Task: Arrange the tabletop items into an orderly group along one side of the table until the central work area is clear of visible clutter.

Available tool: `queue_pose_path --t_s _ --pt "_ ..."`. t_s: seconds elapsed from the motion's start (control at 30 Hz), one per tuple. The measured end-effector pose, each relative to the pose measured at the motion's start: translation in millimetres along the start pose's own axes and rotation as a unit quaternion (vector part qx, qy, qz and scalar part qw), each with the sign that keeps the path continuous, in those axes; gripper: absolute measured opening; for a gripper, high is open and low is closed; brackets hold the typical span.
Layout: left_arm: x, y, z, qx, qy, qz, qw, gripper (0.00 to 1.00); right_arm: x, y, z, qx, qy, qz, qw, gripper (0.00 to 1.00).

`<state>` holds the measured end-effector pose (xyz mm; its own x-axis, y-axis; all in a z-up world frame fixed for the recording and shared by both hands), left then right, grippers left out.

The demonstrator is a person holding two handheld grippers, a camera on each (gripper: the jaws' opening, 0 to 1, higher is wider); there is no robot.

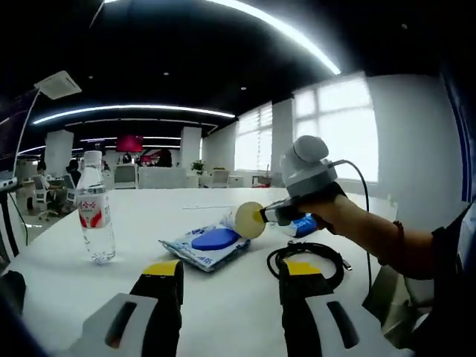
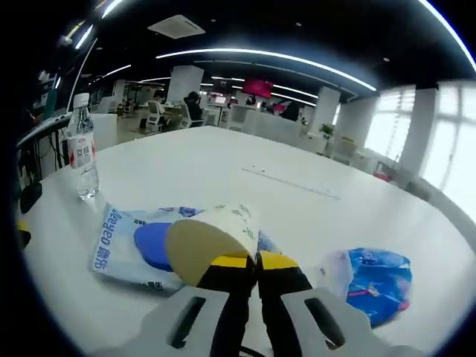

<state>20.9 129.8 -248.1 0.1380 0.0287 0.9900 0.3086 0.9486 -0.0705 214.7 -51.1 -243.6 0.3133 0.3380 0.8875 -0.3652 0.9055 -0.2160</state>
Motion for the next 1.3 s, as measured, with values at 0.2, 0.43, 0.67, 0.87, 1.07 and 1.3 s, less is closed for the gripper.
queue_pose_path --t_s 0.2,0.43,0.67,0.87,1.07,1.3 --pt "0.8 3.7 5.0 0.014 -0.001 -0.005 0.9999 0.51 6.5 -3.6 7.5 0.008 -0.011 -0.015 0.9998 0.0" --pt "3.5 6.8 11.6 0.016 -0.009 -0.002 0.9998 0.51 25.7 3.6 21.1 0.062 -0.028 -0.013 0.9976 0.0" --pt "8.2 8.6 19.7 0.021 -0.013 -0.009 0.9997 0.51 45.2 21.0 26.7 0.116 -0.024 0.02 0.9928 0.0" --pt "7.1 13.8 29.7 0.044 -0.011 -0.018 0.9988 0.51 65.9 42.2 27.8 0.188 -0.013 0.014 0.9819 0.0" --pt "7.2 22.4 40.1 0.07 -0.009 -0.029 0.9971 0.51 83.8 68.6 23.8 0.253 0.033 0.022 0.9667 0.0" --pt "12.3 39.0 56.6 0.106 -0.012 -0.04 0.9934 0.51 93.0 93.1 14.4 0.264 0.078 0.047 0.9602 0.0"
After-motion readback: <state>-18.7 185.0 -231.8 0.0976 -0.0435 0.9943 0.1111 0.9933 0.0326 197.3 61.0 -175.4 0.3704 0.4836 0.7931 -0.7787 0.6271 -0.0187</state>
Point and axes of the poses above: the point that each gripper's makers call its tool centre point, and the gripper's own axes: z roughly backward along the fingers, y roughly to its left, x roughly out of its top, the point moved 9 cm from there along z, roughly backward along the fingers
